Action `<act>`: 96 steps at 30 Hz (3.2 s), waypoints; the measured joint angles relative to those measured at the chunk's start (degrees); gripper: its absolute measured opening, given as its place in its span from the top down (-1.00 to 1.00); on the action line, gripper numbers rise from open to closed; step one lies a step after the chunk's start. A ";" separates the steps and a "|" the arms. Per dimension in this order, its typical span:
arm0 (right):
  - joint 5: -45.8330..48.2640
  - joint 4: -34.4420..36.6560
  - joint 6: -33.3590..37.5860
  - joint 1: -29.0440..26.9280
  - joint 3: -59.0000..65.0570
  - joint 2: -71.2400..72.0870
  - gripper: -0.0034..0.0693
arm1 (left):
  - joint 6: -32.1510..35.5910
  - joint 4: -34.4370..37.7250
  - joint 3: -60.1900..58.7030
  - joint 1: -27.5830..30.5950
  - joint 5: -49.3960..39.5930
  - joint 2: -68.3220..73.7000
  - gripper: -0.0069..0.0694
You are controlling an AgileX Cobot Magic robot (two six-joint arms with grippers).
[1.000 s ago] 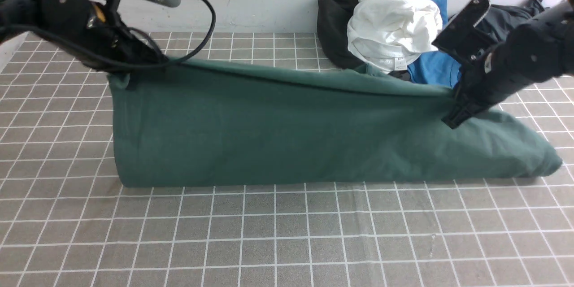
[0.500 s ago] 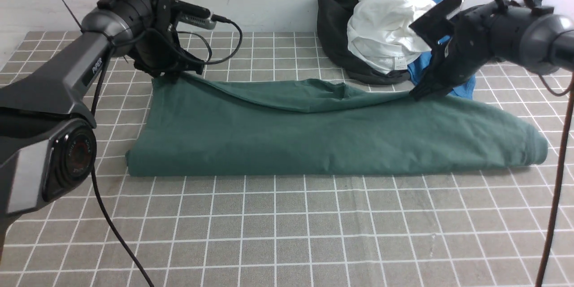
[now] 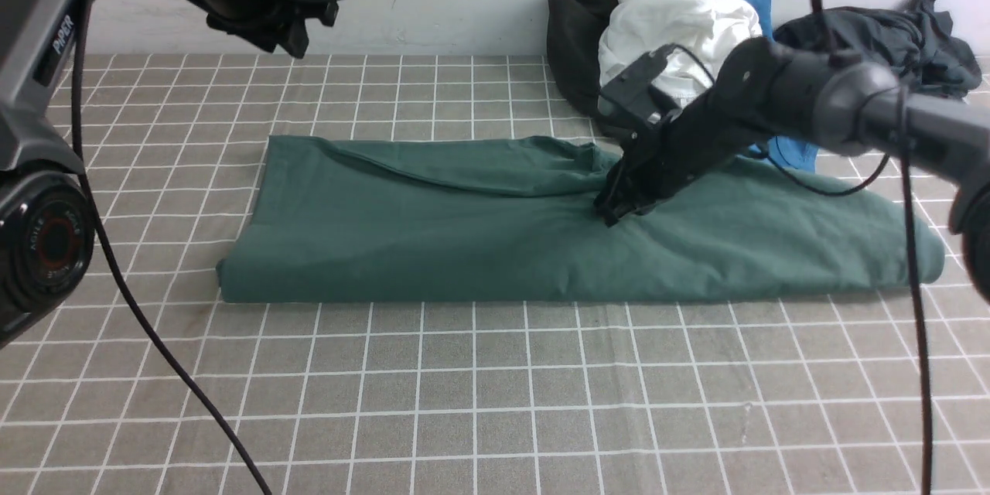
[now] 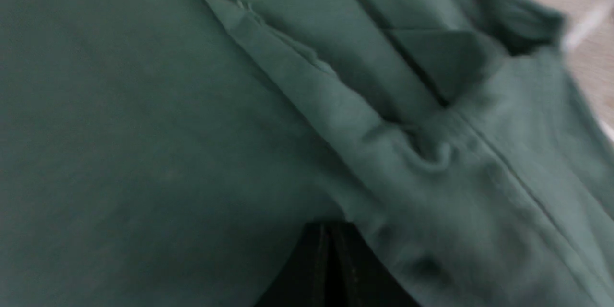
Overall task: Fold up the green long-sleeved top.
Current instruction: Use both arms to drag the lower edge of the fabric forward and fold it over the upper edge, then use the right arm to clamp the right edge of the fabric, then use the right arm to drag the right edge of the fabric to the left and folds it over the left edge
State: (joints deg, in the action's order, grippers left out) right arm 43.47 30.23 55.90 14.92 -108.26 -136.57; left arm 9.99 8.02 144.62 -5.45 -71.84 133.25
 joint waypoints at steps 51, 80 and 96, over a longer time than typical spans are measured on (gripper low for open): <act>21.07 -7.48 -40.71 -28.24 3.83 5.29 0.45 | 4.01 -5.35 -89.11 0.16 13.77 -69.16 0.76; 9.85 -0.96 -45.55 7.64 -6.20 16.96 0.84 | 2.58 -3.11 -89.14 0.16 15.03 -70.07 0.76; 2.40 -3.42 -38.20 18.15 -13.48 5.76 -0.13 | 2.58 -2.62 -89.14 0.16 15.09 -70.07 0.76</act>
State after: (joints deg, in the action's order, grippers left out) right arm 45.87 26.81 17.70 33.07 -121.74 -130.81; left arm 12.57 5.40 55.49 -5.29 -56.75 63.19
